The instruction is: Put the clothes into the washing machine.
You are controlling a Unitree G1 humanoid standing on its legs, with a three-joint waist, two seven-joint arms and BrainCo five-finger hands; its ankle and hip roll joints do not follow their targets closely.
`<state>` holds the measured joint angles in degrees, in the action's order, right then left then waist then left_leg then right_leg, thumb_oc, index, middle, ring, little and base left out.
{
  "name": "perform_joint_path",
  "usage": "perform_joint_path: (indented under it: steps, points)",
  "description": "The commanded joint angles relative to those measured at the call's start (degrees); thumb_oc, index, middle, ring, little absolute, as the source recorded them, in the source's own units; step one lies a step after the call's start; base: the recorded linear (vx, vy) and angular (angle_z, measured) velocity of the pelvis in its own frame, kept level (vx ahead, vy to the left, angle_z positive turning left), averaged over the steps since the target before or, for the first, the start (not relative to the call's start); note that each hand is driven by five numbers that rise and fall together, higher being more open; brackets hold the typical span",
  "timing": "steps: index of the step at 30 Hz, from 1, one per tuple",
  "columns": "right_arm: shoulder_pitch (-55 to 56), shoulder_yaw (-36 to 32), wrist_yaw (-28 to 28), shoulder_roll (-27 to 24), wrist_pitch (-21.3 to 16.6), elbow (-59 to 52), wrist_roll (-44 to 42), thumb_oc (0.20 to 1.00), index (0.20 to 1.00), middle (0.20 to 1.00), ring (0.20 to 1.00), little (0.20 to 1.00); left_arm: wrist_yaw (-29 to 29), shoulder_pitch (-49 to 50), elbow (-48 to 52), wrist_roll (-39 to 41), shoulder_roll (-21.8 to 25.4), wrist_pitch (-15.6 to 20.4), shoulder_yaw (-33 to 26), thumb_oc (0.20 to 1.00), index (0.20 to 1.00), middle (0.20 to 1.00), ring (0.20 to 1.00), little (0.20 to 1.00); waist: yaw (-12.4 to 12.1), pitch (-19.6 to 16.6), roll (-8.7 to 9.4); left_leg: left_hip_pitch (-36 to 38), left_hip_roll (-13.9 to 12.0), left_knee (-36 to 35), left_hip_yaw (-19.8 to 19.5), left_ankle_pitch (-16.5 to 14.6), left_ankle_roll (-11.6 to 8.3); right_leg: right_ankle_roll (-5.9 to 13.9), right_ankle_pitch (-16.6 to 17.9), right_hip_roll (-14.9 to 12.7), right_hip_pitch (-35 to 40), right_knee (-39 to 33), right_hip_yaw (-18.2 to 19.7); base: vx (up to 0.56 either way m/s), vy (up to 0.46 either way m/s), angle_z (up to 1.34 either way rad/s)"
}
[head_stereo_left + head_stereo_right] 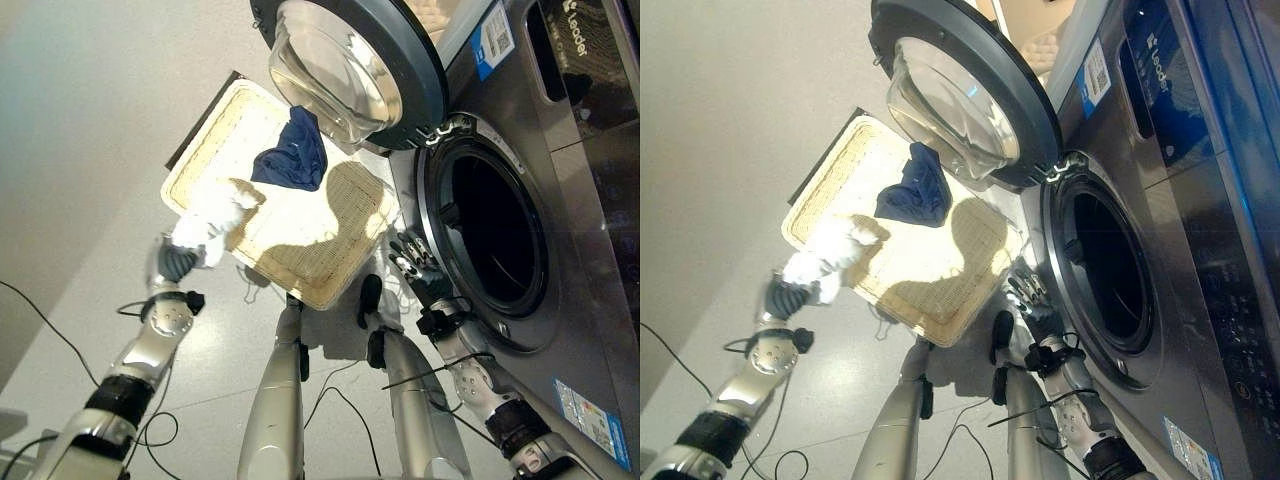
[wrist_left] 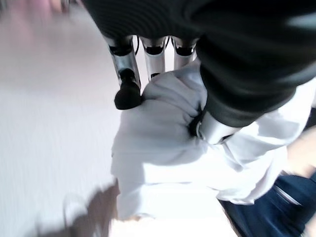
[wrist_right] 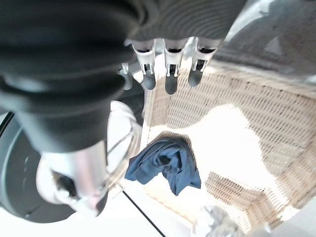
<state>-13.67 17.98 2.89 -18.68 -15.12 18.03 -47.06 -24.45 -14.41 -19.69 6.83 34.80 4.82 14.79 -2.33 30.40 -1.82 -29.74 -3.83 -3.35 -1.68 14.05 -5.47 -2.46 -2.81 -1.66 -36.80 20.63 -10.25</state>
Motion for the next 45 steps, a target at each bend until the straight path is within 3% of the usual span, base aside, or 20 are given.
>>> perform_joint_path:
  steps: [1, 4, 5, 8, 10, 20, 26, 27, 34, 41, 42, 45]
  points:
    - [0.5, 0.1, -1.3, 0.1, -2.3, -6.1, 7.8, 1.000, 1.000, 1.000, 1.000, 1.000, 12.4, -1.5, 9.1, 6.8, 0.0, 10.4, 0.4, 0.200, 0.200, 0.200, 0.200, 0.200, 1.5, -0.6, -1.30, 3.3, 5.2, 1.3, 2.4, -4.6, 2.23, 6.52, 6.9, -0.4, 7.4, -12.3, 0.8, -0.02, 0.033, 0.02]
    - [-0.6, 1.5, -1.8, -1.0, -1.2, -6.1, 14.5, 1.000, 1.000, 1.000, 1.000, 1.000, 19.5, -1.1, 12.5, 9.5, 0.2, 13.6, 1.7, 0.200, 0.200, 0.200, 0.200, 0.200, 1.3, -0.6, -1.62, 3.4, 5.5, 1.7, 2.3, -4.8, 2.50, 6.53, 6.9, -0.6, 7.7, -12.2, 0.7, -0.01, 0.039, 0.02]
    - [-1.8, 2.7, -2.1, -2.1, 0.7, -5.5, 18.0, 1.000, 1.000, 1.000, 1.000, 1.000, 22.7, -1.5, 13.8, 11.2, 0.6, 14.6, 2.8, 0.200, 0.200, 0.200, 0.200, 0.200, 1.1, -0.6, -1.71, 3.6, 5.6, 2.0, 2.3, -4.9, 2.56, 6.59, 6.8, -0.7, 7.9, -12.0, 0.6, 0.00, 0.000, 0.00]
    - [-5.0, 4.9, -0.9, -4.0, 5.2, -3.4, 20.5, 1.000, 1.000, 1.000, 1.000, 1.000, 27.8, -3.4, 15.0, 13.0, 1.1, 15.5, 4.8, 0.200, 0.200, 0.200, 0.200, 0.200, 0.7, -0.6, -1.77, 3.7, 5.8, 2.4, 2.0, -5.1, 2.79, 6.62, 6.8, -0.9, 8.3, -11.8, 0.3, 0.00, -0.001, 0.03]
    - [-7.5, 6.4, 0.3, -5.2, 7.9, -2.0, 17.9, 1.000, 1.000, 1.000, 1.000, 1.000, 30.9, -5.4, 16.6, 14.4, 2.1, 14.3, 6.6, 0.200, 0.200, 0.200, 0.200, 0.200, 0.3, -0.6, -1.68, 4.1, 6.0, 2.5, 1.9, -5.3, 2.97, 6.68, 6.7, -1.1, 8.7, -11.7, -0.2, 0.01, -0.023, 0.06]
    - [-13.1, 10.5, 2.1, -5.5, 13.0, 0.6, 14.9, 1.000, 1.000, 1.000, 1.000, 1.000, 38.2, -9.5, 19.5, 17.0, 4.0, 11.5, 11.7, 0.200, 0.200, 0.200, 0.200, 0.200, 0.0, -0.6, -1.65, 5.2, 6.2, 1.5, 2.3, -5.2, 3.24, 7.02, 7.6, -1.3, 9.6, -13.0, -0.3, 0.00, -0.010, 0.02]
    - [-13.7, 11.4, 3.0, -5.1, 13.1, 1.0, 13.1, 1.000, 1.000, 1.000, 1.000, 1.000, 39.7, -10.2, 19.6, 18.1, 3.3, 10.1, 13.0, 0.200, 0.200, 0.200, 0.200, 0.200, 0.1, -0.6, -1.55, 5.3, 6.3, 1.4, 2.5, -5.3, 3.32, 7.08, 8.0, -1.3, 9.6, -13.5, -0.1, 0.00, 0.006, 0.00]
    - [-14.3, 12.7, 3.2, -3.9, 12.3, -0.1, 9.6, 1.000, 1.000, 1.000, 1.000, 1.000, 40.2, -11.7, 18.0, 18.5, 3.1, 8.0, 15.7, 0.200, 0.200, 0.200, 0.200, 0.200, 0.7, -0.6, -1.17, 5.4, 6.3, 1.5, 3.1, -5.4, 3.36, 7.23, 8.6, -1.3, 9.5, -14.0, 0.5, -0.01, 0.039, 0.00]
    - [-13.4, 13.2, 7.1, -2.4, 10.0, -2.2, -2.6, 1.000, 1.000, 1.000, 1.000, 1.000, 39.6, -12.1, 16.0, 16.4, 2.7, 5.3, 18.2, 0.200, 0.200, 0.200, 0.200, 0.200, 1.2, -0.6, -1.01, 5.4, 6.3, 0.9, 4.0, -5.2, 3.56, 7.46, 9.5, -1.3, 9.3, -15.1, 1.2, -0.01, 0.018, -0.06]
    - [-13.3, 13.3, 8.3, -2.0, 10.3, -2.4, -5.4, 1.000, 1.000, 1.000, 1.000, 1.000, 39.0, -12.3, 15.3, 15.7, 2.8, 4.6, 18.7, 0.200, 0.200, 0.200, 0.200, 0.200, 1.3, -0.6, -1.04, 5.4, 6.3, 0.8, 4.0, -5.2, 3.57, 7.48, 9.5, -1.3, 9.3, -15.1, 1.3, 0.00, 0.008, -0.01]
    - [-11.5, 13.3, 15.8, -0.8, 11.7, -2.8, -20.5, 1.000, 1.000, 1.000, 1.000, 1.000, 39.7, -12.7, 12.0, 14.3, 3.6, 2.5, 20.5, 0.200, 0.200, 0.200, 0.200, 0.200, 1.8, -0.6, -1.03, 5.4, 6.4, 0.5, 4.6, -4.9, 3.59, 7.65, 10.3, -1.4, 9.1, -16.0, 1.8, 0.01, 0.046, -0.03]
    - [-11.2, 13.1, 18.3, -0.1, 12.1, -2.4, -26.5, 1.000, 1.000, 1.000, 1.000, 1.000, 40.6, -12.9, 10.6, 13.8, 3.6, 1.0, 21.4, 0.200, 0.200, 0.200, 0.200, 0.200, 2.0, -0.6, -0.99, 5.4, 6.5, 0.3, 4.8, -4.9, 3.61, 7.73, 10.7, -1.3, 9.1, -16.5, 2.0, 0.01, 0.019, -0.12]
